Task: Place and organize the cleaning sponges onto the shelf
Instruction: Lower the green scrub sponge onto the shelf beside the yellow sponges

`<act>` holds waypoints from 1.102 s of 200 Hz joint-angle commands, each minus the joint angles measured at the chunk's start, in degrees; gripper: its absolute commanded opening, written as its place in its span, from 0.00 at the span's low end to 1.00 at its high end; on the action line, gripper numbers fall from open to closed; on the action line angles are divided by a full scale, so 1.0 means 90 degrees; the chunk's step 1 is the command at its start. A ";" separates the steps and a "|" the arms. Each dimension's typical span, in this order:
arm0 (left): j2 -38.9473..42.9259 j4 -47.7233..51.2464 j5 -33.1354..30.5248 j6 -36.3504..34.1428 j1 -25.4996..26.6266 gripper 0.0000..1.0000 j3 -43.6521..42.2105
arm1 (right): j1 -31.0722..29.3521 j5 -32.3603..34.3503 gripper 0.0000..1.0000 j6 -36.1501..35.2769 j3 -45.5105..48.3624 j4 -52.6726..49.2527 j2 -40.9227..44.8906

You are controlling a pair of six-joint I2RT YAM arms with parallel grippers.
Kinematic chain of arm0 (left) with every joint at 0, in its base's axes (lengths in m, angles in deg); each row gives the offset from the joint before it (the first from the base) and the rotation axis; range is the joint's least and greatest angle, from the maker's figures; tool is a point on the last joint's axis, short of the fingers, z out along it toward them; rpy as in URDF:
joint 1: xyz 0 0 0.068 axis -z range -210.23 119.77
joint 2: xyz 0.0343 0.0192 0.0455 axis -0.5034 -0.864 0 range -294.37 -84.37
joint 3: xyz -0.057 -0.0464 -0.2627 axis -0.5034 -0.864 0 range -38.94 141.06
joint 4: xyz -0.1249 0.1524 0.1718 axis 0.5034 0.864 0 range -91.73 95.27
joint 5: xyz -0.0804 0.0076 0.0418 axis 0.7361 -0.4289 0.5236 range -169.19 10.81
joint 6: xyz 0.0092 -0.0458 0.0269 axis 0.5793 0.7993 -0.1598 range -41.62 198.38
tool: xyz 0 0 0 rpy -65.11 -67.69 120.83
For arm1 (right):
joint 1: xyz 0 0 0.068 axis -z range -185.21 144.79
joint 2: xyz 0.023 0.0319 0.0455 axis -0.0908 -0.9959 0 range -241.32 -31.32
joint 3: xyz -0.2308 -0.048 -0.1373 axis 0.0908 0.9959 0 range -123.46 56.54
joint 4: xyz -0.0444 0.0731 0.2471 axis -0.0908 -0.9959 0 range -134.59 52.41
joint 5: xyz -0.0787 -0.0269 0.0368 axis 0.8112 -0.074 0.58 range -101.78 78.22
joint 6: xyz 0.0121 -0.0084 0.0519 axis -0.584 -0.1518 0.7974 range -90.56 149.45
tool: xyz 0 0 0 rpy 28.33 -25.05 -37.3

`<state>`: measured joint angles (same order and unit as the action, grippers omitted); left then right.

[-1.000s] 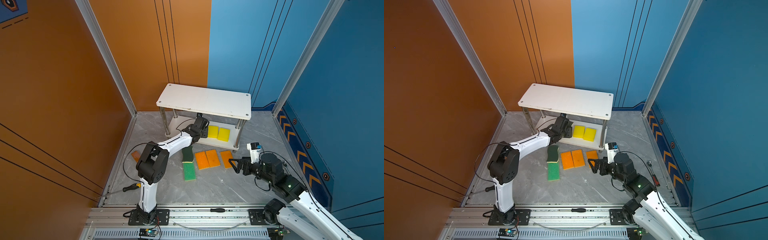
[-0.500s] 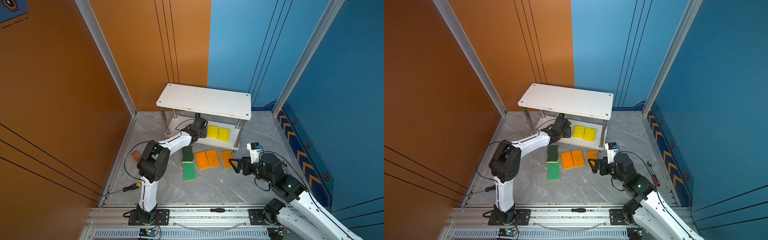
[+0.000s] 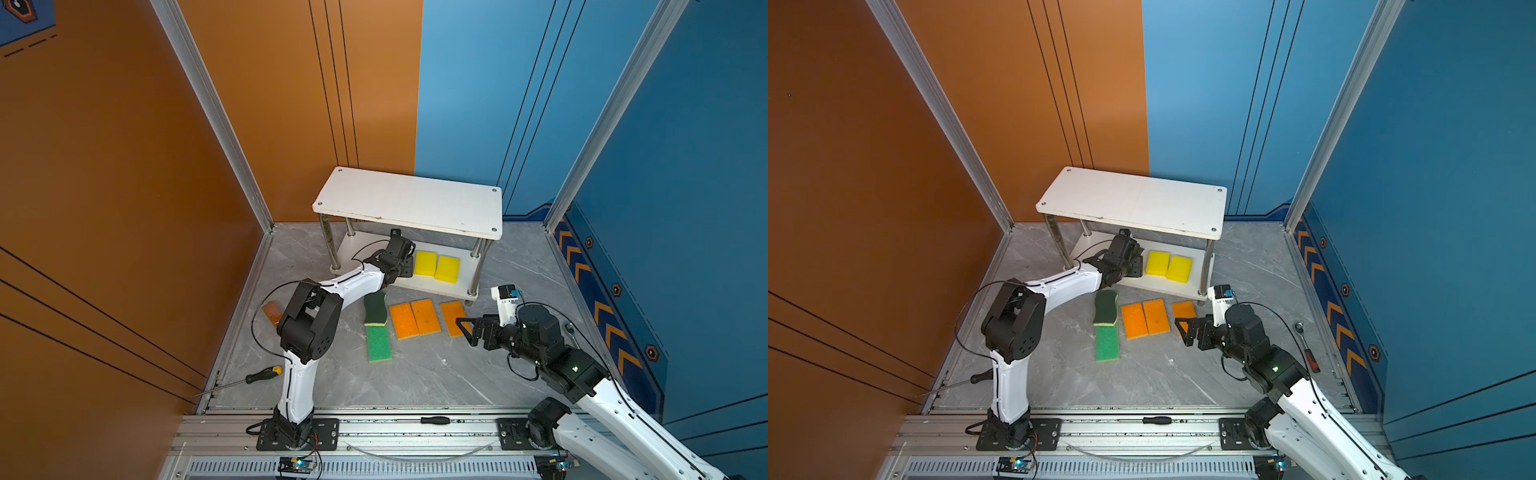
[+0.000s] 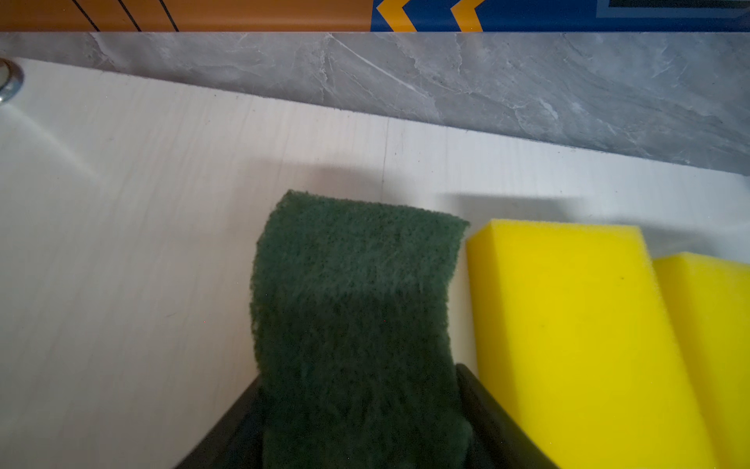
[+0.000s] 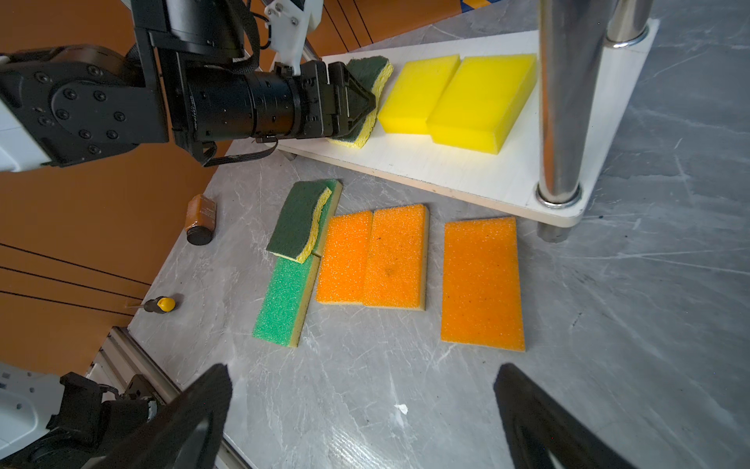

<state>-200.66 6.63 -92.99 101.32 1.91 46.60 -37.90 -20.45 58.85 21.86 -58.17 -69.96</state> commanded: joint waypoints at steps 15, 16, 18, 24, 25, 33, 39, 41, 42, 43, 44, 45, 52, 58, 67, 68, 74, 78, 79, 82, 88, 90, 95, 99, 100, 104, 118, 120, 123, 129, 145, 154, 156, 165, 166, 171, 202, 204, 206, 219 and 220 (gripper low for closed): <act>-0.0145 0.0007 0.0138 -0.0010 -0.0046 0.69 0.0193 | -0.0041 0.0185 1.00 -0.0094 -0.0103 0.0060 0.0005; -0.0140 0.0008 0.0137 -0.0010 -0.0051 0.70 0.0193 | -0.0040 0.0183 1.00 -0.0094 -0.0102 0.0060 0.0005; -0.0137 0.0008 0.0140 -0.0010 -0.0052 0.70 0.0193 | -0.0040 0.0189 1.00 -0.0094 -0.0107 0.0060 -0.0002; -0.0136 0.0018 0.0136 -0.0010 -0.0052 0.71 0.0183 | -0.0041 0.0200 1.00 -0.0094 -0.0102 0.0055 -0.0004; -0.0136 0.0018 0.0132 -0.0005 -0.0049 0.71 0.0183 | -0.0040 0.0201 1.00 -0.0094 -0.0102 0.0057 0.0001; -0.0126 0.0018 0.0127 0.0000 -0.0046 0.72 0.0183 | -0.0046 0.0201 1.00 -0.0101 -0.0102 0.0060 -0.0004; -0.0116 0.0018 0.0127 0.0010 -0.0046 0.72 0.0174 | -0.0041 0.0194 1.00 -0.0105 -0.0099 0.0059 -0.0004; -0.0111 0.0018 0.0127 0.0017 -0.0046 0.72 0.0174 | -0.0040 0.0199 1.00 -0.0106 -0.0106 0.0060 -0.0004; -0.0109 0.0018 0.0127 0.0018 -0.0046 0.72 0.0174 | -0.0040 0.0200 1.00 -0.0105 -0.0099 0.0060 -0.0004; -0.0107 0.0018 0.0127 0.0019 -0.0046 0.72 0.0174 | -0.0040 0.0201 1.00 -0.0104 -0.0101 0.0060 -0.0004; -0.0102 0.0018 0.0127 0.0019 -0.0046 0.72 0.0174 | -0.0045 0.0201 1.00 -0.0104 -0.0101 0.0060 -0.0004; -0.0099 0.0018 0.0127 0.0019 -0.0046 0.72 0.0169 | -0.0042 0.0201 1.00 -0.0104 -0.0097 0.0060 -0.0004; -0.0080 0.0018 0.0122 0.0029 -0.0046 0.72 0.0157 | -0.0041 0.0207 1.00 -0.0104 -0.0099 0.0051 -0.0004; -0.0059 0.0018 0.0125 0.0039 -0.0046 0.72 0.0145 | -0.0042 0.0211 1.00 -0.0104 -0.0091 0.0060 -0.0004; -0.0025 0.0018 0.0120 0.0049 -0.0048 0.72 0.0135 | -0.0041 0.0211 1.00 -0.0104 -0.0090 0.0069 -0.0012; -0.0021 0.0018 0.0119 0.0049 -0.0047 0.72 0.0135 | -0.0041 0.0211 1.00 -0.0104 -0.0091 0.0070 -0.0008; -0.0002 0.0018 0.0109 0.0049 -0.0048 0.72 0.0127 | -0.0040 0.0211 1.00 -0.0108 -0.0095 0.0070 -0.0008; 0.0008 0.0018 0.0108 0.0049 -0.0047 0.73 0.0126 | -0.0041 0.0205 1.00 -0.0105 -0.0101 0.0070 -0.0014; 0.0015 0.0018 0.0108 0.0044 -0.0046 0.73 0.0125 | -0.0040 0.0208 1.00 -0.0104 -0.0097 0.0070 -0.0014; 0.0027 0.0017 0.0099 0.0048 -0.0046 0.73 0.0118 | -0.0040 0.0209 1.00 -0.0104 -0.0093 0.0070 -0.0014; 0.0042 0.0018 0.0101 0.0039 -0.0046 0.73 0.0115 | -0.0041 0.0205 1.00 -0.0104 -0.0107 0.0070 -0.0014; 0.0055 0.0018 0.0099 0.0039 -0.0046 0.74 0.0108 | -0.0040 0.0207 1.00 -0.0096 -0.0096 0.0070 -0.0014; 0.0074 0.0018 0.0103 0.0039 -0.0046 0.74 0.0105 | -0.0042 0.0211 1.00 -0.0096 -0.0100 0.0070 -0.0007; 0.0089 0.0018 0.0098 0.0039 -0.0046 0.74 0.0096 | -0.0043 0.0207 1.00 -0.0099 -0.0101 0.0070 -0.0005; 0.0094 0.0018 0.0098 0.0039 -0.0046 0.74 0.0096 | -0.0041 0.0209 1.00 -0.0096 -0.0097 0.0070 -0.0004; 0.0112 0.0018 0.0098 0.0034 -0.0046 0.74 0.0087 | -0.0045 0.0208 1.00 -0.0085 -0.0097 0.0067 0.0000; 0.0183 0.0017 0.0098 0.0029 -0.0046 0.74 0.0058 | -0.0046 0.0208 1.00 -0.0075 -0.0083 0.0067 0.0015; 0.0193 0.0018 0.0098 0.0029 -0.0046 0.74 0.0052 | -0.0049 0.0210 1.00 -0.0075 -0.0083 0.0069 0.0015; 0.0212 0.0013 0.0098 0.0034 -0.0046 0.74 0.0040 | -0.0041 0.0206 1.00 -0.0079 -0.0089 0.0062 0.0022; 0.0251 0.0009 0.0098 0.0030 -0.0036 0.74 0.0023 | -0.0040 0.0204 1.00 -0.0073 -0.0085 0.0057 0.0030; 0.0345 0.0009 0.0090 0.0029 -0.0027 0.75 -0.0029 | -0.0044 0.0220 1.00 -0.0070 -0.0083 0.0051 0.0044; 0.0389 0.0009 0.0079 0.0019 -0.0026 0.75 -0.0049 | -0.0043 0.0221 1.00 -0.0056 -0.0083 0.0050 0.0054; 0.0398 0.0009 0.0074 0.0019 -0.0026 0.75 -0.0055 | -0.0041 0.0213 1.00 -0.0057 -0.0083 0.0050 0.0054; 0.0444 0.0007 0.0071 0.0020 -0.0026 0.76 -0.0089 | -0.0040 0.0211 1.00 -0.0060 -0.0083 0.0050 0.0054; 0.0447 0.0008 0.0070 0.0020 -0.0026 0.76 -0.0094 | -0.0040 0.0211 1.00 -0.0062 -0.0088 0.0050 0.0054; 0.0475 0.0009 0.0069 0.0020 -0.0026 0.76 -0.0113 | -0.0041 0.0210 1.00 -0.0062 -0.0085 0.0050 0.0054; 0.0643 0.0009 0.0063 0.0029 -0.0026 0.79 -0.0230 | -0.0052 0.0203 1.00 -0.0054 -0.0084 0.0050 0.0054; 0.0652 0.0009 0.0067 0.0029 -0.0026 0.79 -0.0235 | -0.0050 0.0209 1.00 -0.0050 -0.0083 0.0050 0.0054; 0.0662 0.0009 0.0073 0.0029 -0.0026 0.79 -0.0243 | -0.0050 0.0206 1.00 -0.0046 -0.0088 0.0050 0.0054; 0.0754 0.0053 0.0055 0.0056 -0.0019 0.81 -0.0273 | -0.0050 0.0211 1.00 -0.0045 -0.0088 0.0055 0.0054; 0.0758 0.0060 0.0052 0.0062 -0.0023 0.81 -0.0274 | -0.0050 0.0211 1.00 -0.0045 -0.0085 0.0057 0.0054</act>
<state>-196.70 6.63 -92.60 101.34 1.91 45.18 -37.90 -20.43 58.88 21.86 -58.17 -69.96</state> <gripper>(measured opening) 0.794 0.999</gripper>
